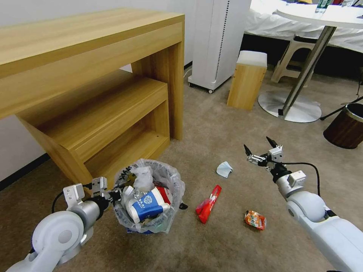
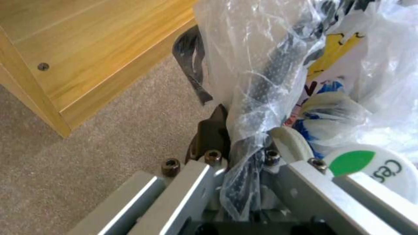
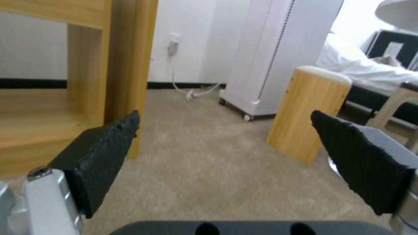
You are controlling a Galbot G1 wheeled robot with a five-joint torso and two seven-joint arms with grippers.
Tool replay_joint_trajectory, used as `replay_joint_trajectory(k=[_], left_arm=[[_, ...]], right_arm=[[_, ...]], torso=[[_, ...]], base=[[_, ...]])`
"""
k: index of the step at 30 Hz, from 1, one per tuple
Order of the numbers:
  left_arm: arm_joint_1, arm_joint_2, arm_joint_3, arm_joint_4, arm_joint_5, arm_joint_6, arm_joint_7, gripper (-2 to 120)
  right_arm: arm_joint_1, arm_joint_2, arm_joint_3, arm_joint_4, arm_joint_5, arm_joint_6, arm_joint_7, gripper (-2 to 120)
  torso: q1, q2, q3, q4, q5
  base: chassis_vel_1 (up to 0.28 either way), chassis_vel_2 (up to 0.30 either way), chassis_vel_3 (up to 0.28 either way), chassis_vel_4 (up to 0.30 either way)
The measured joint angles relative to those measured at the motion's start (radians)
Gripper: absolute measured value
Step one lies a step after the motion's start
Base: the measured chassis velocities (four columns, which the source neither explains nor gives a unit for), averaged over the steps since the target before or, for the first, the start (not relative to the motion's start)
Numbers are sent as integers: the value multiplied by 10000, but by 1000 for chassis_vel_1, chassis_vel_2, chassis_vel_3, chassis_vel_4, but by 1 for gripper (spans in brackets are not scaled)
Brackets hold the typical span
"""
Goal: Pick up the trash bin and place the garbage on the floor into it.
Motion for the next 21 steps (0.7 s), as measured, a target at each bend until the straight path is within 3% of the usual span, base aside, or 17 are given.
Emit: replay_joint_trajectory(k=[5,12,15,21], left_arm=[[35,-52,8,5,69,-5,16,0],[-21,-352,116,-76,185,-29,24,0],[64,-403,151,-84,340,-30,108,0],[-23,-483,204,6,424,-34,162,0]], right_arm=[[-160,-166,55,-29,106,-232,-295,100],[-781,-716,276,-59,188,-121,-2094,100],[-1479,-1089,586,-111,38,435,-3047,100],[-2704,-1429,665,-585,-741,912,-3046,100]], torso=[[0,0,0,1,-1],[0,0,0,-1,-2],[0,0,0,2,0],[0,0,1,-2,3]], base=[[0,0,0,0],[0,0,0,0],[0,0,0,0],[0,0,0,0]])
